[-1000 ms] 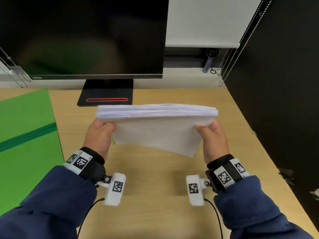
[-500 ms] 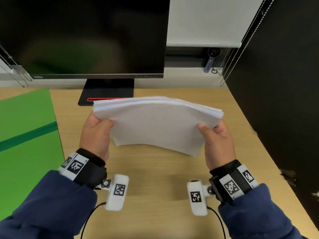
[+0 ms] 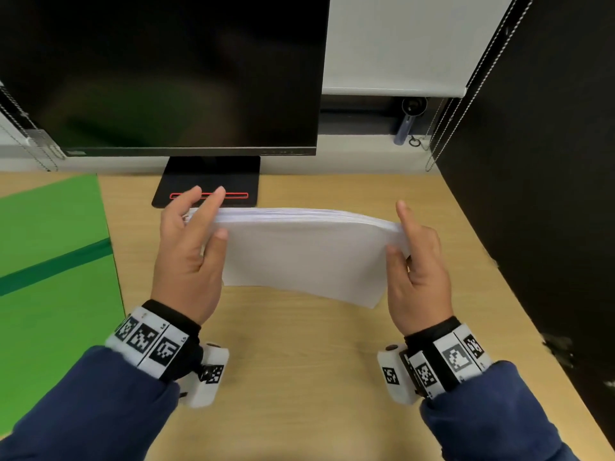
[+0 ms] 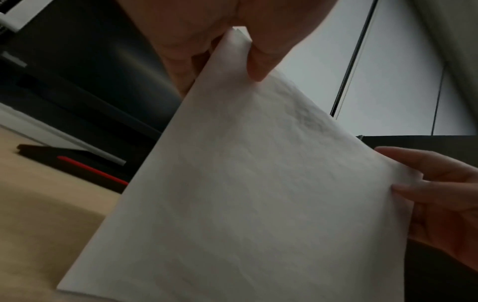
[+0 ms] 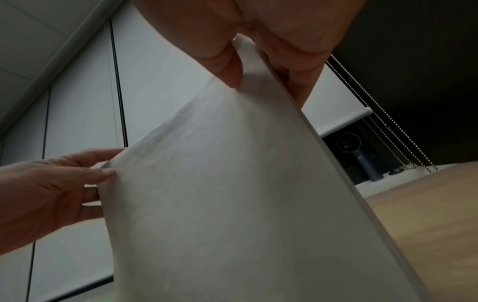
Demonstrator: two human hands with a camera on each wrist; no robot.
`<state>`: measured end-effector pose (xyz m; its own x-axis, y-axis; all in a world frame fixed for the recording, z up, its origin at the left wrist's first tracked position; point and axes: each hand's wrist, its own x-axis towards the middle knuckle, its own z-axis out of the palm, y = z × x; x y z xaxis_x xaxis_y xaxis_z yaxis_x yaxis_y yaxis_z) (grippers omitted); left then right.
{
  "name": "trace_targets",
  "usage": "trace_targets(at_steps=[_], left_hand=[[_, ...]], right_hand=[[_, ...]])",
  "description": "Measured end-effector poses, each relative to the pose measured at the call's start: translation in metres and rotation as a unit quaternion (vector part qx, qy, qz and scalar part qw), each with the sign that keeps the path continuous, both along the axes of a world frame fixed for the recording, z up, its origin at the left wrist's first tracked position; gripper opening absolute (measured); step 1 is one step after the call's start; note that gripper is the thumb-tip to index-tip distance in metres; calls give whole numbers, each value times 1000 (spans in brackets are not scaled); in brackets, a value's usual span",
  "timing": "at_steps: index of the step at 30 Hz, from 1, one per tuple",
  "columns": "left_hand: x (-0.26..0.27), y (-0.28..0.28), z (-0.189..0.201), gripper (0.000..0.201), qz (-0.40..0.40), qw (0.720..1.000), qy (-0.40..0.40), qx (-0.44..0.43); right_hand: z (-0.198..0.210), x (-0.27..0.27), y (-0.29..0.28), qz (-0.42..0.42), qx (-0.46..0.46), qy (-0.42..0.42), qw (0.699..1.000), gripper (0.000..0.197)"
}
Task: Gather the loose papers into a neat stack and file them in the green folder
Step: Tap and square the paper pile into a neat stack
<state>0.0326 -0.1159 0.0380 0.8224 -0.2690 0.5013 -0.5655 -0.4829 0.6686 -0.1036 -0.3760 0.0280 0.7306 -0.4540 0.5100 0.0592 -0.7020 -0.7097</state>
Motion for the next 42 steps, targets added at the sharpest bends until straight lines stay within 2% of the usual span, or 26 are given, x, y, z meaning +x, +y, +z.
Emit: trace_targets(at_steps=[3,6,8,10,12,13,15,17,21,26,31,35,38,40,42], left_hand=[[-1,1,2,44,-7,1000,-1,14],[0,1,4,43,4,1000,30,-5],[-1,0,8,48,11,999,48,-13],[-2,-2,12,61,17,995,88,-33],[2,-3,8,75,7,974,186,-132],[6,-3,3,73,0,952,241,-190],[14,-6,-6,52,-8,911,319,-261],[12,-10,-9,34,-3,888,346,-303],[10,-8,2,35,-26,878,327,-349],[7,-12,-8,37,-23,875,364,-320],[5,-9,-10,37,-17,865,357,-353],[5,-4,-22,29,0,877,376,-300],[6,-6,-23,23,20,867,375,-328],[5,-7,-24,18,12,872,367,-324],[2,-9,-18,25,-7,884,346,-313]], right_hand=[[1,0,0,12,-5,-3,1000,65],[4,2,0,9,7,-1,1000,53],[7,2,0,16,14,-6,1000,50],[11,2,2,17,51,0,999,55],[11,2,1,27,200,14,979,68],[11,4,1,26,289,23,957,65],[7,8,2,15,380,45,924,39],[7,10,5,10,402,55,914,31],[11,9,-1,40,421,0,906,37],[-1,14,5,31,446,43,894,39],[-1,9,1,45,457,21,888,40],[-13,10,-1,15,449,61,891,32],[-17,12,0,13,454,62,889,32],[-15,11,4,15,451,56,891,36],[-11,10,8,10,443,39,896,37]])
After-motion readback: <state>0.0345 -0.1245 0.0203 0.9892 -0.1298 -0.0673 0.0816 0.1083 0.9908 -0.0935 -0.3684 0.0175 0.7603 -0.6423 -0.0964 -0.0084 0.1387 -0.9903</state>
